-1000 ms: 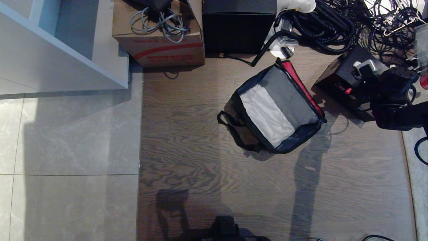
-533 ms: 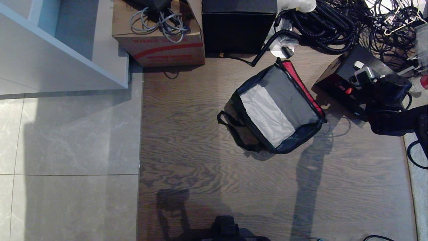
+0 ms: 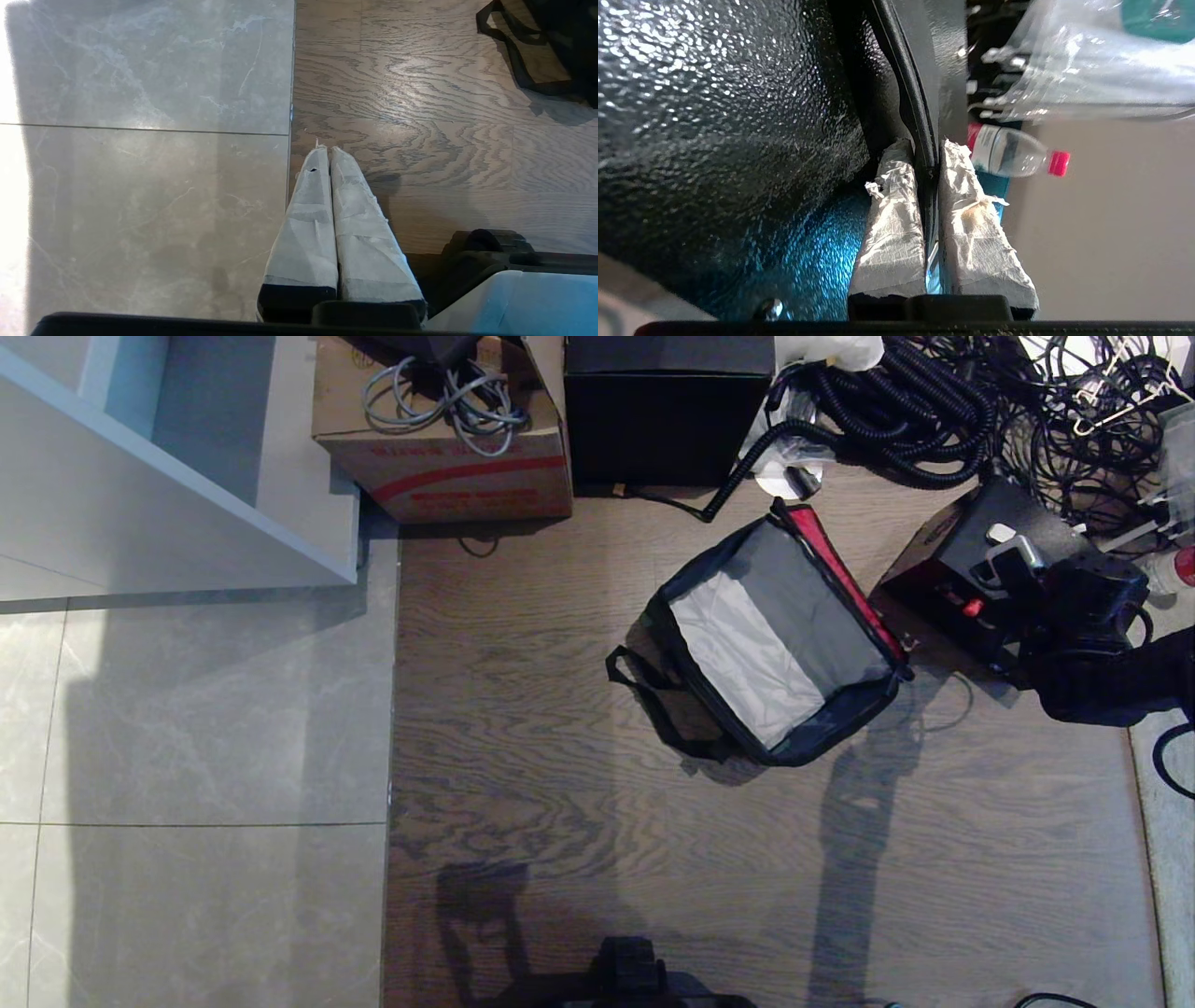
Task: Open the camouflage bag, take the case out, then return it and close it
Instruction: Grip the handle again
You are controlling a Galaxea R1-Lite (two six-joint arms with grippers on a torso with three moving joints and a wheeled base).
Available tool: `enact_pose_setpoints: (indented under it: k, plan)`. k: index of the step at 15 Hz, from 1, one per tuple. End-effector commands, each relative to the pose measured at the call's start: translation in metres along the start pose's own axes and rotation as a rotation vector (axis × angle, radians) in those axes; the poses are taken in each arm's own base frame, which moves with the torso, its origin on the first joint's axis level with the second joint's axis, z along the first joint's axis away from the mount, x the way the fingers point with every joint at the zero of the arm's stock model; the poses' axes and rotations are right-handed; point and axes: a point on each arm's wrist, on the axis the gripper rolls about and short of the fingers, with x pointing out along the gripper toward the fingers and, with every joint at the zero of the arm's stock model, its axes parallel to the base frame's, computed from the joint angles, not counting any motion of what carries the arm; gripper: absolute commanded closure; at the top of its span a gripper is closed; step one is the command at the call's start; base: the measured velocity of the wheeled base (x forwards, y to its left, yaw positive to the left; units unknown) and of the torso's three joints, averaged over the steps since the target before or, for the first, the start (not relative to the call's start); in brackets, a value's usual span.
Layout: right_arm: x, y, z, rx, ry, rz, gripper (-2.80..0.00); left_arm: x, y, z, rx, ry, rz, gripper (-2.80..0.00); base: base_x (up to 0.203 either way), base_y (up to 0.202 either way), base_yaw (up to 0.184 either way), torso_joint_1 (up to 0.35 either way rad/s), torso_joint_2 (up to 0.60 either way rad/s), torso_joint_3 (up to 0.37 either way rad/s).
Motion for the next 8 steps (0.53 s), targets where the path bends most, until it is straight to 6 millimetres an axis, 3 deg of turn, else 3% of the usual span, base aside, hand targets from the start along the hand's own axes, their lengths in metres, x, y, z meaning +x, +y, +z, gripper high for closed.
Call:
enact_pose_setpoints:
  k: [1, 8]
  plan:
    - [-0.016, -0.013, 0.006, -0.015, 0.01, 0.024, 0.0, 0.0, 0.0, 0.0, 0.0, -0.001, 0.0, 0.0, 0.0, 0.0, 0.0, 0.0, 0.0, 0.0]
    - [-0.104, -0.023, -0.004, 0.014, 0.196, 0.313, 0.0, 0.0, 0.0, 0.0, 0.0, -0.001, 0.0, 0.0, 0.0, 0.0, 0.0, 0.0, 0.0, 0.0]
